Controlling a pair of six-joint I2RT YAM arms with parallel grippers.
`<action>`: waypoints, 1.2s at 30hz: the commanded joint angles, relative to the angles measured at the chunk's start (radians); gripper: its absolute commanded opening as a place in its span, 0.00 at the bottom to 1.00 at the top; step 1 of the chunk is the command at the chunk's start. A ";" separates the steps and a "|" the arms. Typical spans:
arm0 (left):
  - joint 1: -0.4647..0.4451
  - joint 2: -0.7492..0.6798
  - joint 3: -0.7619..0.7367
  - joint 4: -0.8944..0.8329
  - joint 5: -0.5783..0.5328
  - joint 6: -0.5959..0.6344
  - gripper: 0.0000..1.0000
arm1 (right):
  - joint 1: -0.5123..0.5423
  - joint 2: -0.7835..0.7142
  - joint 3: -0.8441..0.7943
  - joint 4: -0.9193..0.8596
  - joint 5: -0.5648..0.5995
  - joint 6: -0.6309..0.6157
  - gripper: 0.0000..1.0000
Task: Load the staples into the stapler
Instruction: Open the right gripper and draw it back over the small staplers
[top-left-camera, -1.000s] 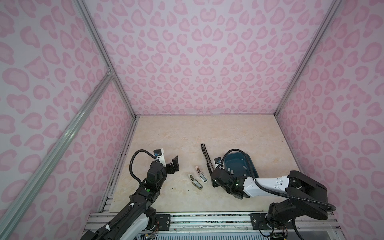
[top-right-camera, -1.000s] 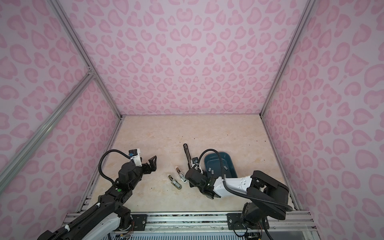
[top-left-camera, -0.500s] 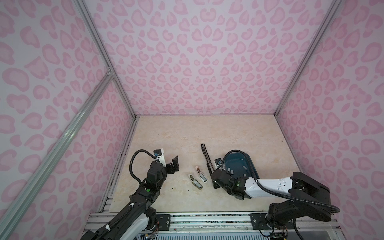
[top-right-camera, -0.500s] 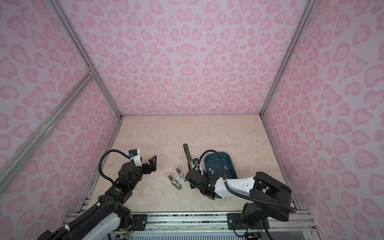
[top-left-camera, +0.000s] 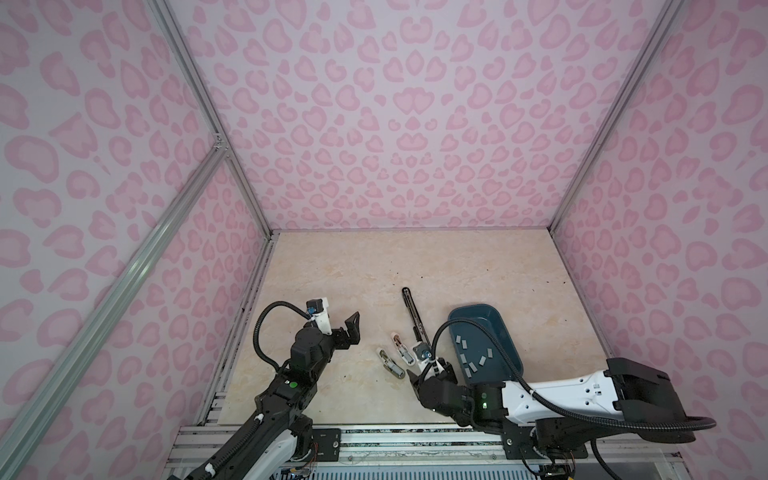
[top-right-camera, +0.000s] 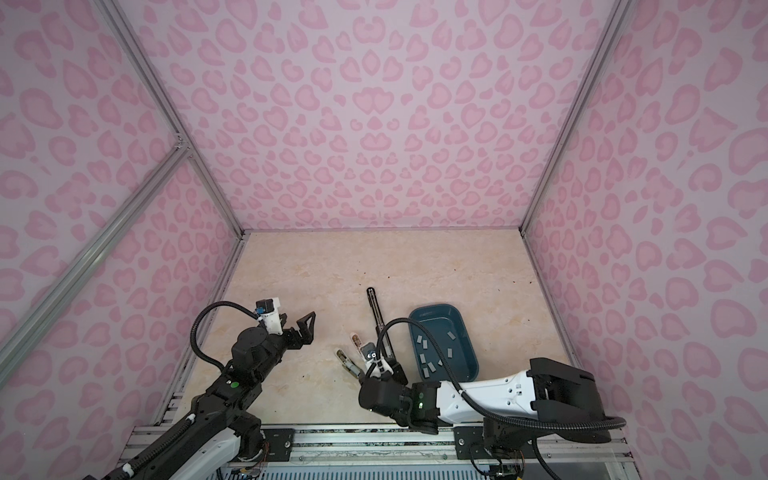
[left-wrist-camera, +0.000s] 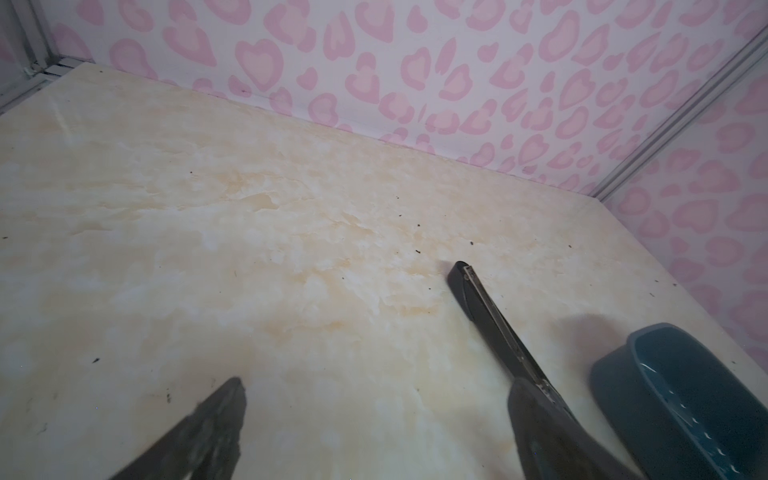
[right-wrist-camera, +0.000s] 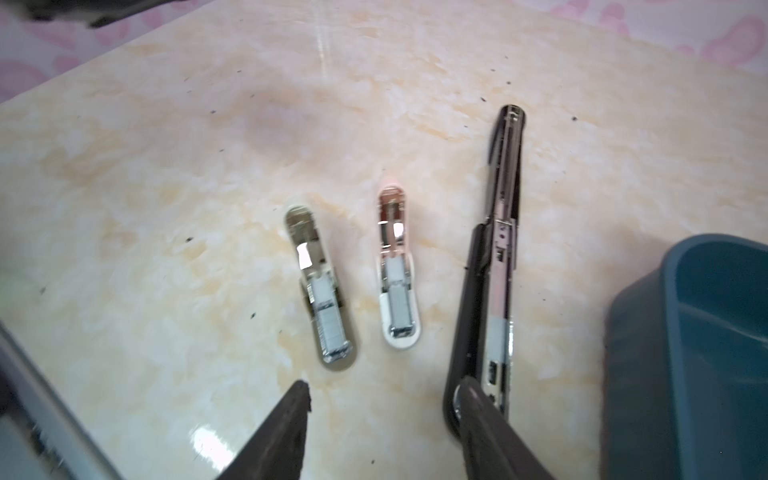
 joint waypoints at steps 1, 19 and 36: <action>-0.001 -0.050 0.000 -0.051 0.098 -0.053 0.99 | 0.027 0.014 0.020 0.025 0.042 -0.044 0.60; 0.000 -0.151 -0.011 -0.215 0.162 -0.101 0.95 | -0.012 0.083 -0.166 0.335 -0.170 -0.033 0.67; -0.001 -0.202 -0.024 -0.266 0.189 -0.149 0.88 | -0.142 0.312 -0.155 0.472 -0.316 -0.049 0.60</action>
